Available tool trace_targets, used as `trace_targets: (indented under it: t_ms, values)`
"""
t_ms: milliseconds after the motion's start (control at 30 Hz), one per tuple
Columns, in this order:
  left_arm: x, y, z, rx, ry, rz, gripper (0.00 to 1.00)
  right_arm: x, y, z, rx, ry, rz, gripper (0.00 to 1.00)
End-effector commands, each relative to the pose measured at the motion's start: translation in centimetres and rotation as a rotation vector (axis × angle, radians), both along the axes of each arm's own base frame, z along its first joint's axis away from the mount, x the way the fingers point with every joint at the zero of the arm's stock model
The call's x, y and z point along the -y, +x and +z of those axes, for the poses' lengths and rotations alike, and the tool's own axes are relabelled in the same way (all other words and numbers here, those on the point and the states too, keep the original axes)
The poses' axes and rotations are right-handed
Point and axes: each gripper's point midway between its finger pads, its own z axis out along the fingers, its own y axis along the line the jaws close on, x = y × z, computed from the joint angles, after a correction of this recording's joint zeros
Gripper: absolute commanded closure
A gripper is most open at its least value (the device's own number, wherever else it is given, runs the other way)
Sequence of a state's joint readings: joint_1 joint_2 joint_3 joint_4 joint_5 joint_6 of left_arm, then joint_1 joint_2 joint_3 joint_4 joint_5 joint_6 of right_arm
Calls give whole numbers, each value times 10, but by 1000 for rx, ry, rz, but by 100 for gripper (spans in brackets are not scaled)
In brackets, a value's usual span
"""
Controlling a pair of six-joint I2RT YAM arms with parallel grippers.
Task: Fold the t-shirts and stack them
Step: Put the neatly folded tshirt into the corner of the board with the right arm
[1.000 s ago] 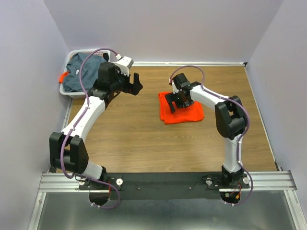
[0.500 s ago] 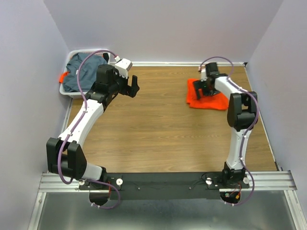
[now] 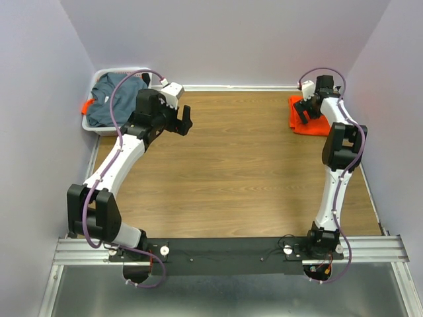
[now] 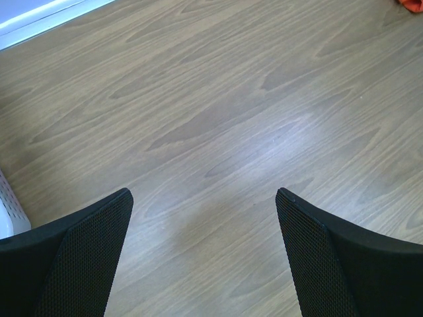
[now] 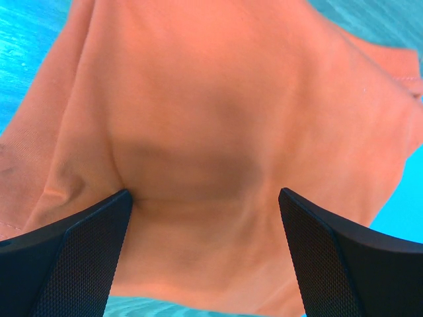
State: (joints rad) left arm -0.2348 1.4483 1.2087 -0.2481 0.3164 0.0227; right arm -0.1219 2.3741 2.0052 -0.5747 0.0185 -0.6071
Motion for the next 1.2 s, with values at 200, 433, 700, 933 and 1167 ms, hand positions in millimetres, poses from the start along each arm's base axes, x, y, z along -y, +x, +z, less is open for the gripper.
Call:
trace_targets:
  t_ms: [200, 433, 700, 933, 1167]
  values:
    - [-4, 4, 22, 46, 10, 3, 3, 3, 7, 78, 113, -16, 18, 0]
    - [-9, 2, 45, 108, 5, 35, 2, -4, -28, 140, 169, 113, -198, 0]
    - [-20, -8, 51, 133, 23, 72, 2, -28, -89, 83, -52, 283, -410, 0]
    - [-21, -7, 45, 118, 36, 71, 2, -34, -113, 38, -156, 297, -454, 0]
    - [-19, -2, 35, 78, 22, 51, 2, -23, -108, -3, -165, 248, -488, 0]
